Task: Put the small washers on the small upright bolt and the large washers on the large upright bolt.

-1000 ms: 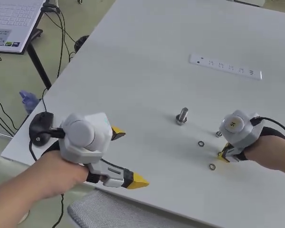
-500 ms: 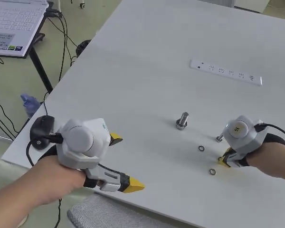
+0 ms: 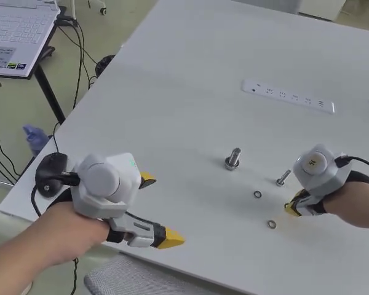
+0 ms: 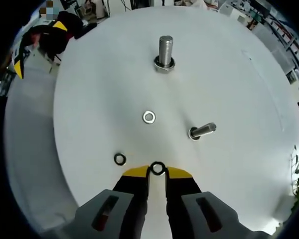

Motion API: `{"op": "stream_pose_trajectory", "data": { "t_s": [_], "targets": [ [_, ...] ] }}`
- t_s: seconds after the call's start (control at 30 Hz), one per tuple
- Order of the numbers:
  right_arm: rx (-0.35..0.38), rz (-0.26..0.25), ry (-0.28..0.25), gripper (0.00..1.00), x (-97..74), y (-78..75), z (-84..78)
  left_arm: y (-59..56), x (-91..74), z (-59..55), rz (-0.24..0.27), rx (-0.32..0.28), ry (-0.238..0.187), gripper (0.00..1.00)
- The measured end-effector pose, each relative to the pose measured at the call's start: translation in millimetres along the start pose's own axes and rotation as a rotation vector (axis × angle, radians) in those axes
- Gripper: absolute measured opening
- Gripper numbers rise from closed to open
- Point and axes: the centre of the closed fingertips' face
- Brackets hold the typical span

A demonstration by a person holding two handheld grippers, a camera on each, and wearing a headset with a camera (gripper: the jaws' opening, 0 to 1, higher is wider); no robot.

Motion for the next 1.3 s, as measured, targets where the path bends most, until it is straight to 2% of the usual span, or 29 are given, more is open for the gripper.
{"op": "stream_pose_trajectory", "data": {
  "t_s": [0.13, 0.2, 0.33, 0.67, 0.87, 1.03, 1.3],
  "targets": [
    [0.002, -0.001, 0.002, 0.13, -6.5, -3.4, 0.5, -1.5, 1.1, 4.8, -0.010, -0.012, -0.024, 0.81],
    [0.006, 0.005, 0.007, 0.13, -9.8, -4.6, 0.5, -0.9, 1.5, 4.2, -0.007, 0.000, -0.014, 0.81],
    [-0.007, 0.003, 0.013, 0.13, -15.5, -8.0, 1.4, 0.3, 1.9, 5.7, -0.004, -0.003, -0.019, 0.81],
    [0.008, -0.004, -0.007, 0.13, -32.9, -14.3, 12.6, 4.4, 3.6, 3.1, 0.011, -0.009, -0.012, 0.82],
    [0.019, -0.008, -0.025, 0.13, -43.2, -11.0, 17.9, 10.0, 4.1, 0.2, 0.038, 0.009, -0.002, 0.93],
    [0.017, -0.010, -0.026, 0.13, -47.2, -12.2, 22.5, 12.5, 3.1, 0.5, 0.048, -0.008, -0.013, 0.94],
    [0.002, -0.019, -0.044, 0.13, -55.3, -18.7, 40.0, 13.4, 4.4, -2.4, 0.058, -0.016, -0.020, 0.99]
  ]
}}
Point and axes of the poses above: the centre of the closed fingertips' face, and the gripper's own axes: x roughly forward along the fingers, y roughly to its left, z roughly out of its top, and after that the axes turned 12 degrees about x, right-handed
